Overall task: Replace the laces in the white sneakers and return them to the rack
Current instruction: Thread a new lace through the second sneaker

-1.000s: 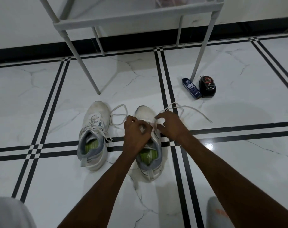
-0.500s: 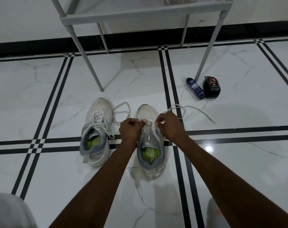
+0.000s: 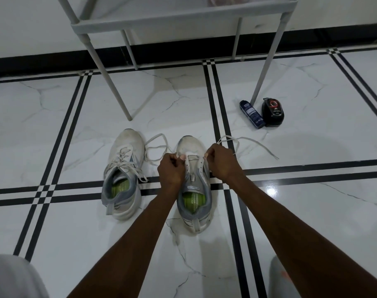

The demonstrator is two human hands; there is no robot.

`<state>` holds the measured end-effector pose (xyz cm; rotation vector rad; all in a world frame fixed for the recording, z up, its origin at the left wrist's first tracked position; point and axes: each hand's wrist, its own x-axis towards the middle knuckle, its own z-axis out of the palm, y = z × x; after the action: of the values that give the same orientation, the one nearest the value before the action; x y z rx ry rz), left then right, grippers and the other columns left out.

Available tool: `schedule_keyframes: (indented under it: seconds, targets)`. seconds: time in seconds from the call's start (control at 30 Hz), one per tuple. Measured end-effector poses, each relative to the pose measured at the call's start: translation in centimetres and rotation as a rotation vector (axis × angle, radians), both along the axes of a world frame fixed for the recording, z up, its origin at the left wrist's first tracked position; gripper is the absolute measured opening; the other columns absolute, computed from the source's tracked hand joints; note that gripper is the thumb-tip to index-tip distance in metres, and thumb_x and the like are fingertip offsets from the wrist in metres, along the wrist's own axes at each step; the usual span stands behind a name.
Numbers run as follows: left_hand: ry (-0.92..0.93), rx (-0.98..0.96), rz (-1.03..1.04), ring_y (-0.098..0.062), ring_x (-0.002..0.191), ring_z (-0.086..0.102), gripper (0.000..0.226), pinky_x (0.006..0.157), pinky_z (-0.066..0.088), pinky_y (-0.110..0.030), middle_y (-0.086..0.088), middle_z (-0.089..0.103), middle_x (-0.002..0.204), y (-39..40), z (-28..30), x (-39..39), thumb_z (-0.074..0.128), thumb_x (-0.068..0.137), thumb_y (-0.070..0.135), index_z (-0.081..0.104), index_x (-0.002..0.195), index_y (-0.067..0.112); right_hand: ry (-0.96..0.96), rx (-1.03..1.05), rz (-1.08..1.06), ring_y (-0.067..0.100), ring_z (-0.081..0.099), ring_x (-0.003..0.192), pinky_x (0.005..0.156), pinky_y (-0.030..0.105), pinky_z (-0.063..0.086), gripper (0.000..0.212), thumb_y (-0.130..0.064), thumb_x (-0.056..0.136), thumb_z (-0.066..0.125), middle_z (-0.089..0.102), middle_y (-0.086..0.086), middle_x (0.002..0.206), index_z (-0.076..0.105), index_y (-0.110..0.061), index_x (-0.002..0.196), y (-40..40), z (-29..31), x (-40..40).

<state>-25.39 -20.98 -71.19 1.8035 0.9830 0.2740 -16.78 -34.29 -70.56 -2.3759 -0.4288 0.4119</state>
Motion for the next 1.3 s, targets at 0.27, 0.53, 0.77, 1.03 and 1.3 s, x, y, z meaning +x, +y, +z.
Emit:
schedule_keyframes:
  seconds: [0.27, 0.53, 0.77, 1.03, 1.3]
  targets:
    - [-0.046, -0.261, 0.02, -0.019, 0.089, 0.062, 0.018, 0.092, 0.053, -0.043, -0.006, 0.068, 0.097, 0.3, 0.3, 0.4, 0.066, 0.096, 0.027, 0.063, 0.099, 0.009, 0.392, 0.327, -0.189, 0.017, 0.064, 0.087, 0.083, 0.038, 0.058, 0.011, -0.018, 0.089, 0.071, 0.068, 0.0, 0.089, 0.064, -0.019, 0.08, -0.6, -0.3, -0.2]
    - [-0.082, -0.422, -0.036, -0.021, 0.096, 0.066, 0.024, 0.092, 0.053, -0.042, -0.003, 0.072, 0.098, 0.5, 2.3, 1.3, 0.057, 0.102, 0.035, 0.071, 0.093, 0.017, 0.868, 0.835, -0.62, 0.012, 0.065, 0.086, 0.073, 0.024, 0.047, 0.019, -0.018, 0.093, 0.069, 0.071, 0.003, 0.098, 0.061, -0.013, 0.109, 0.6, 1.4, 0.4]
    - [-0.082, -0.45, -0.06, -0.015, 0.088, 0.063, 0.029, 0.081, 0.052, -0.036, 0.005, 0.071, 0.094, 0.5, 3.5, 1.0, 0.049, 0.106, 0.036, 0.068, 0.097, 0.017, 0.893, 0.677, -0.467, 0.014, 0.057, 0.083, 0.081, 0.026, 0.044, 0.021, -0.021, 0.103, 0.052, 0.06, 0.0, 0.089, 0.072, -0.013, 0.102, 0.1, 2.6, 1.1]
    - [-0.212, -0.231, -0.101, -0.014, 0.087, 0.065, 0.028, 0.078, 0.049, -0.03, 0.003, 0.071, 0.085, 0.9, 7.2, 3.3, 0.042, 0.108, 0.023, 0.066, 0.097, 0.015, 0.5, 0.649, -0.32, 0.017, 0.071, 0.086, 0.074, 0.027, 0.051, 0.023, -0.022, 0.105, 0.046, 0.073, 0.003, 0.087, 0.066, -0.011, 0.107, 2.6, 7.3, 2.2]
    - [-0.334, -0.127, -0.165, -0.012, 0.086, 0.063, 0.033, 0.075, 0.044, -0.027, 0.001, 0.068, 0.084, 2.0, 16.2, 6.8, 0.036, 0.11, 0.023, 0.065, 0.102, 0.009, 0.311, 0.712, -0.192, 0.014, 0.07, 0.084, 0.085, 0.038, 0.053, 0.028, -0.025, 0.106, 0.043, 0.074, 0.006, 0.092, 0.067, -0.011, 0.107, 4.4, 15.6, 4.1]
